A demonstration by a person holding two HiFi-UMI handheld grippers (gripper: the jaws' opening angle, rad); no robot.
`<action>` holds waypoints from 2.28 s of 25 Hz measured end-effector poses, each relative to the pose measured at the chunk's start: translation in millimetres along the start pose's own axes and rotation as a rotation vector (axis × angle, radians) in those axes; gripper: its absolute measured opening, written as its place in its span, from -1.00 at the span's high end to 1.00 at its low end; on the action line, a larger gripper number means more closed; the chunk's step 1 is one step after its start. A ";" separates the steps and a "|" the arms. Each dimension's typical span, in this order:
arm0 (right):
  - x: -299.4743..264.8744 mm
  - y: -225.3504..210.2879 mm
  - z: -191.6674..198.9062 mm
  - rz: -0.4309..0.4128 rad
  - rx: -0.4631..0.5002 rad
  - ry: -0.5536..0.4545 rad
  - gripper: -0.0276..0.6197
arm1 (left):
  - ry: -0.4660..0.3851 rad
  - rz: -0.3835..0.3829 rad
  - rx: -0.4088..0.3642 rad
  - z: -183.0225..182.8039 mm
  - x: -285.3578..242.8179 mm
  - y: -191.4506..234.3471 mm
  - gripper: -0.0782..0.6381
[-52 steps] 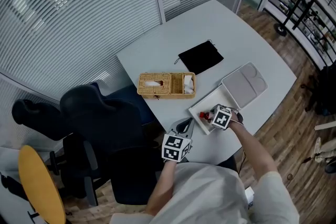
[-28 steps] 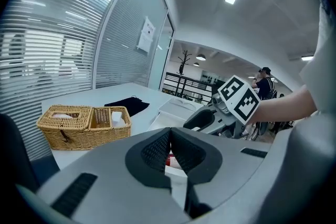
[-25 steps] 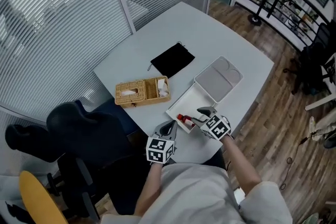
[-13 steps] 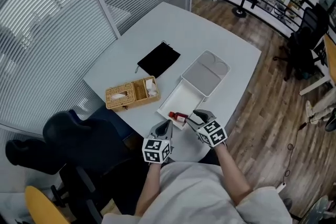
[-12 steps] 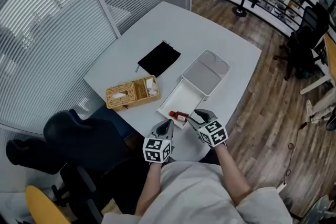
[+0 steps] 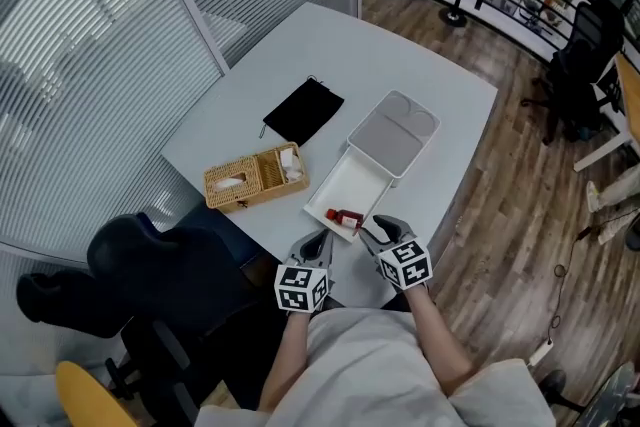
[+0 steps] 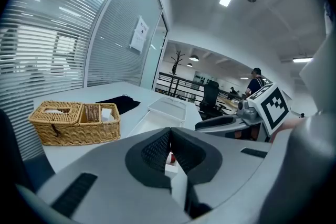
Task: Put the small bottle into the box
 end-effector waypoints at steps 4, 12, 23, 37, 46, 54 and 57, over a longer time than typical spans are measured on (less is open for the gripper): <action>-5.4 4.6 0.1 -0.015 -0.004 -0.020 0.35 | -0.002 0.002 -0.007 -0.8 -0.9 3.6 0.70; -15.9 7.2 -4.6 -0.023 -0.008 -0.033 0.36 | -0.009 -0.023 0.002 -2.4 4.8 15.3 0.70; -16.2 18.3 7.7 -0.010 0.004 -0.007 0.37 | -0.005 -0.008 0.020 3.1 5.9 20.0 0.70; -19.5 15.1 16.6 0.043 0.001 -0.015 0.41 | -0.020 -0.041 0.027 9.8 16.2 29.0 0.70; -22.1 6.5 11.0 0.037 0.011 -0.020 0.45 | -0.042 -0.057 0.033 2.9 11.4 30.2 0.70; -20.0 7.1 10.9 0.037 0.011 -0.015 0.46 | -0.051 -0.068 0.051 3.8 13.9 28.3 0.70; -17.3 9.3 14.3 0.037 0.016 -0.008 0.46 | -0.052 -0.060 0.049 3.3 10.8 27.0 0.70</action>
Point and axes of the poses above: the fingertips, and each gripper's own axes: x backward along the fingers, y to its left, z out of its underside, the point moved 10 cm from there along x, backward along the fingers, and after that the axes turned 10 degrees about -z, right-handed, at the moved point
